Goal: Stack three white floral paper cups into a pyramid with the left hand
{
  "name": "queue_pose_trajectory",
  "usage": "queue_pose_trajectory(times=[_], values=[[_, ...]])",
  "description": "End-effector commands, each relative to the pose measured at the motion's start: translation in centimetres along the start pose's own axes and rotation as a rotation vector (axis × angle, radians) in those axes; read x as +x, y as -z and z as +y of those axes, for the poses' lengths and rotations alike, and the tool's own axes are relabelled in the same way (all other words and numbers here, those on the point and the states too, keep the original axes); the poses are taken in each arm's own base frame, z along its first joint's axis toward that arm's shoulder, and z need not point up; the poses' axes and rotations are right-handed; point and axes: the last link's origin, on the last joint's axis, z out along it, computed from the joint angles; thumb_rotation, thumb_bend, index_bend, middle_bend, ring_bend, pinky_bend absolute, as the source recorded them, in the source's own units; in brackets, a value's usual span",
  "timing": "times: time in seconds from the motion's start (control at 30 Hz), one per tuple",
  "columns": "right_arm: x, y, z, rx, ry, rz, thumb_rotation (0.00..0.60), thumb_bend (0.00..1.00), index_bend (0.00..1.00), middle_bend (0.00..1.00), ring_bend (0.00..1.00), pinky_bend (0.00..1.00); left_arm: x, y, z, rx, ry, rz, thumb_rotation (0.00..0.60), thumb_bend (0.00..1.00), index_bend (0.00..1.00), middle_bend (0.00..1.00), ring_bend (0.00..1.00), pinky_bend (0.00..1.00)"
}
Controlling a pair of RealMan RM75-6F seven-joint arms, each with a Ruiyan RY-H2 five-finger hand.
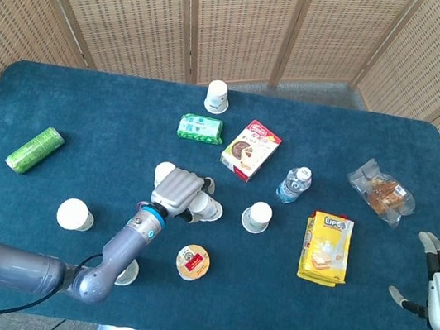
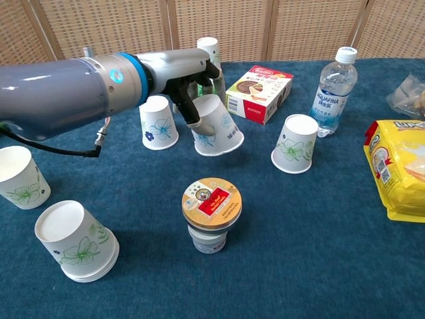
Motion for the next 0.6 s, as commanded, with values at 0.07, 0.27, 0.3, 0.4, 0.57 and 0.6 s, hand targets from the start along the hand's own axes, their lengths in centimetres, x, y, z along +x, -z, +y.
queue_pose_trajectory(times=[0.07, 0.27, 0.3, 0.4, 0.57, 0.6], values=[[0.0, -0.1, 0.0, -0.003, -0.002, 0.000, 0.600, 0.00, 0.00, 0.00, 0.00, 0.00, -0.1, -1.1, 1.2, 0.000, 0.006, -0.001, 0.600, 0.26, 0.36, 0.48, 0.49, 0.54], [0.0, -0.3, 0.4, -0.016, -0.005, -0.004, 0.600, 0.00, 0.00, 0.00, 0.00, 0.00, -0.9, -2.1, 2.4, 0.010, -0.022, -0.014, 0.600, 0.26, 0.36, 0.48, 0.48, 0.54], [0.0, -0.3, 0.4, -0.018, -0.006, -0.005, 0.600, 0.00, 0.00, 0.00, 0.00, 0.00, -1.1, -2.3, 2.5, 0.013, -0.024, -0.018, 0.600, 0.26, 0.36, 0.48, 0.48, 0.54], [0.0, -0.3, 0.5, -0.021, -0.007, -0.007, 0.600, 0.00, 0.00, 0.00, 0.00, 0.00, -1.8, -2.6, 2.8, 0.017, -0.028, -0.028, 0.600, 0.26, 0.36, 0.48, 0.48, 0.54], [0.0, -0.4, 0.6, -0.024, -0.012, -0.006, 0.600, 0.00, 0.00, 0.00, 0.00, 0.00, -2.4, -3.1, 3.0, 0.023, -0.029, -0.018, 0.600, 0.26, 0.36, 0.48, 0.48, 0.54], [0.1, -0.4, 0.7, -0.025, -0.013, -0.006, 0.600, 0.00, 0.00, 0.00, 0.00, 0.00, -2.5, -3.1, 3.1, 0.020, -0.026, -0.018, 0.600, 0.26, 0.35, 0.48, 0.48, 0.54]])
